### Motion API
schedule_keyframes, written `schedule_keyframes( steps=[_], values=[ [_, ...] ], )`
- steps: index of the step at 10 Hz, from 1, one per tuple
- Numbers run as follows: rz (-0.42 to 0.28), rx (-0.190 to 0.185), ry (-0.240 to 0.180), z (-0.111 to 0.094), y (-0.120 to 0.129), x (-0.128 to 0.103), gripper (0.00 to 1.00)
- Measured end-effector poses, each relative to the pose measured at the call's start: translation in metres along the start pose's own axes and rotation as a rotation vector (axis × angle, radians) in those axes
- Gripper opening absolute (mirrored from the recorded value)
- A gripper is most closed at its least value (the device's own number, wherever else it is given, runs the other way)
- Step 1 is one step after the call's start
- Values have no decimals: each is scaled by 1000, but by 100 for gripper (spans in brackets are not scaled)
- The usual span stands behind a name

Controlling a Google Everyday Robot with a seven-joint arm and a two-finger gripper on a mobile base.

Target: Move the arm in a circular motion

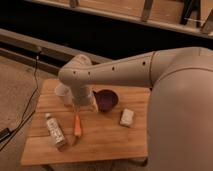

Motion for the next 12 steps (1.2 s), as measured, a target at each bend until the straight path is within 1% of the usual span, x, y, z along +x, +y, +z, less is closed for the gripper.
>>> schedule_keyframes(
  steps=[1,3,4,6,7,9,10,11,12],
  values=[
    [13,2,-1,0,-9,4,65],
    [38,-6,-7,-2,-25,9,65],
    [63,-18,-15,-5,-41,9,65],
    [97,-32,-27,-10,-65,2,65],
    [124,-37,-37,-14,-85,-6,65],
    [153,-29,-43,-25,-110,-20,65],
    [163,-23,-44,-30,-120,-28,65],
    [176,-14,-46,-39,-132,-44,65],
    [181,-9,-48,-45,-136,-54,65]
  ],
)
